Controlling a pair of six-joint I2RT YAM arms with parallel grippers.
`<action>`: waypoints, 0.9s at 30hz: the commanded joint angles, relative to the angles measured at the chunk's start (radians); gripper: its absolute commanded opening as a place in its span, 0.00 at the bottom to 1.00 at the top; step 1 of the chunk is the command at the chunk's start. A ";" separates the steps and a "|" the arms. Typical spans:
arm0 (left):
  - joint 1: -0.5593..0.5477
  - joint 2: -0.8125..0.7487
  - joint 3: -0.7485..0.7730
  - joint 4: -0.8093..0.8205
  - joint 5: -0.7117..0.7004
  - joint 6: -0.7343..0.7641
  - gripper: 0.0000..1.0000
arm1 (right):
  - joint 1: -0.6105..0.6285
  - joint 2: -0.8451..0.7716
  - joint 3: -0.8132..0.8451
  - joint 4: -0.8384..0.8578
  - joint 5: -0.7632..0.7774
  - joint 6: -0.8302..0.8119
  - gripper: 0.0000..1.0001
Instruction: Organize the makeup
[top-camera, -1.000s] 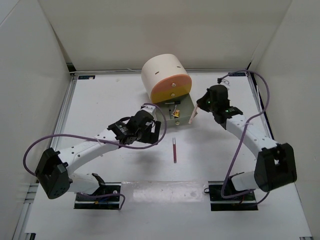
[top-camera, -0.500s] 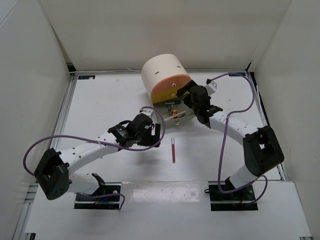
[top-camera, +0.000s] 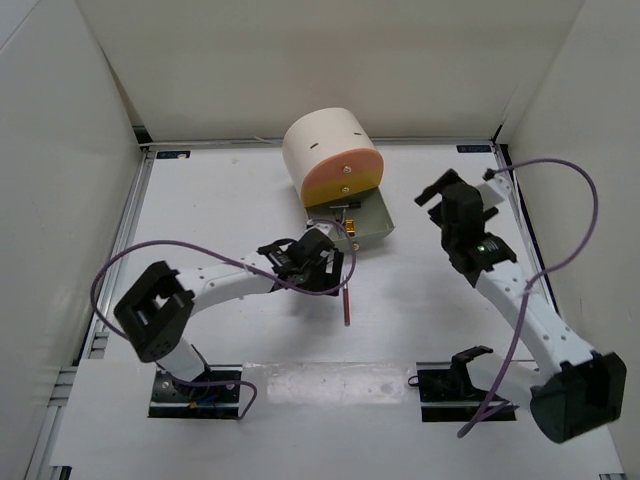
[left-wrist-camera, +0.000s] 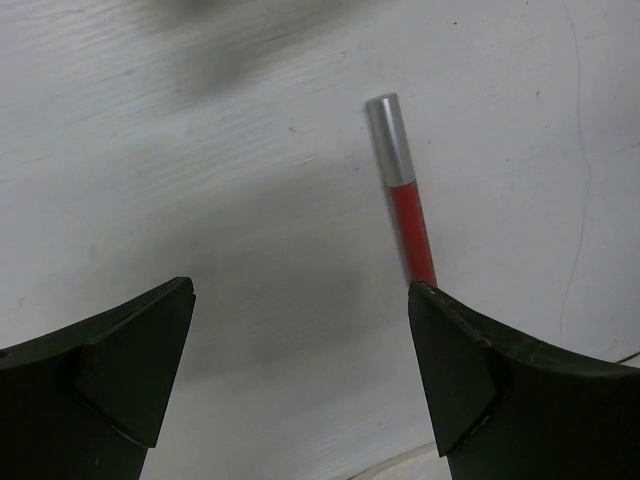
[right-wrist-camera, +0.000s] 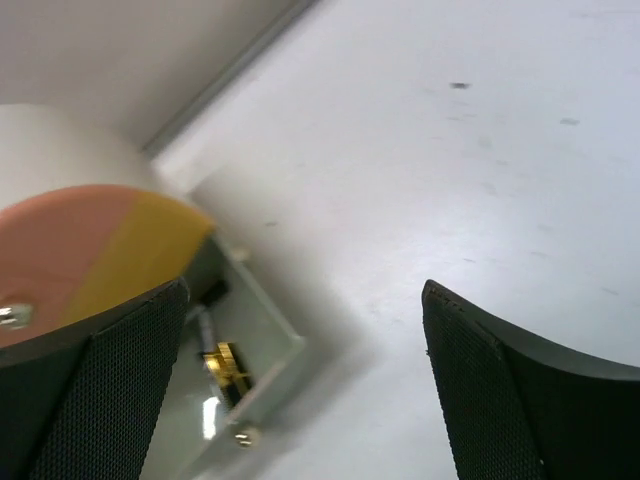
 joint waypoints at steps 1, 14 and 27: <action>-0.034 0.074 0.083 0.038 -0.004 -0.025 0.98 | -0.049 -0.110 -0.077 -0.196 0.119 -0.034 0.99; -0.141 0.296 0.181 0.029 -0.079 -0.095 0.63 | -0.117 -0.310 -0.183 -0.375 0.140 -0.016 0.99; -0.232 0.269 0.334 -0.198 -0.244 -0.018 0.09 | -0.114 -0.340 -0.204 -0.393 0.171 0.007 0.99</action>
